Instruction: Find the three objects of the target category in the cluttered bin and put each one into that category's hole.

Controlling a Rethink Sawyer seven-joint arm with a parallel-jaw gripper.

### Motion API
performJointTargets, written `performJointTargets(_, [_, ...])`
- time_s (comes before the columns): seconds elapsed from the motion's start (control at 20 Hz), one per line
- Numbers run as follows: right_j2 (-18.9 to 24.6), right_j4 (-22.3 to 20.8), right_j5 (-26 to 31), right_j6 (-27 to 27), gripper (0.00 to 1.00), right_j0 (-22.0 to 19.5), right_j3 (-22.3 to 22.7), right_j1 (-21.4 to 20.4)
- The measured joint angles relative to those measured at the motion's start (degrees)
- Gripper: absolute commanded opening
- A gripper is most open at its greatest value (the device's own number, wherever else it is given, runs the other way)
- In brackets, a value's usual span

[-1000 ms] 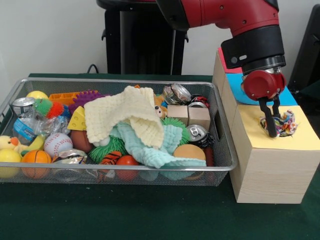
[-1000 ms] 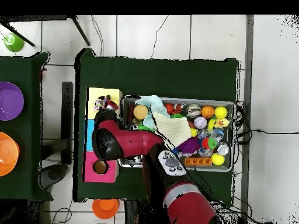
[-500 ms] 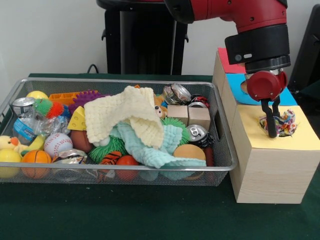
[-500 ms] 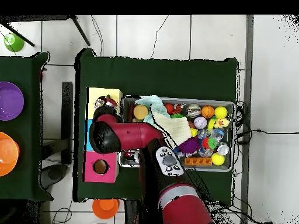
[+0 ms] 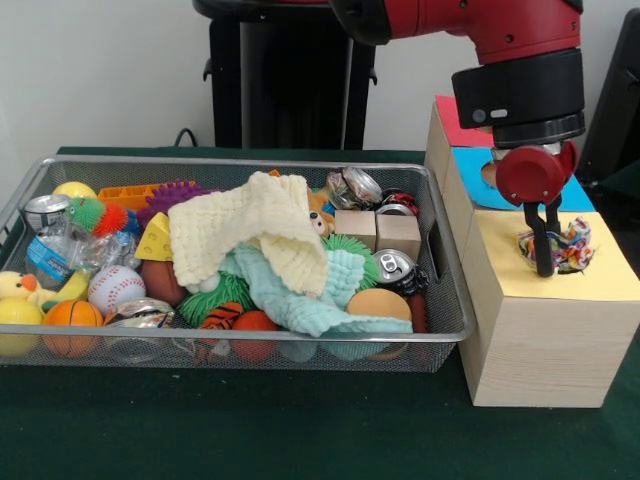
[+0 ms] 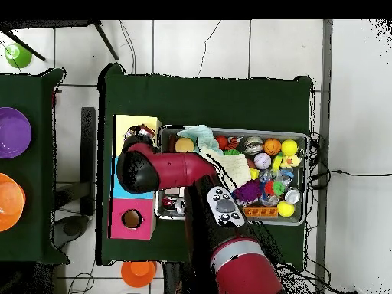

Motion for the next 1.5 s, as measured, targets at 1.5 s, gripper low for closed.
performJointTargets(1.5, [-0.2, 2.3, 22.7, 0.0, 1.0, 1.0, -10.5, 1.7])
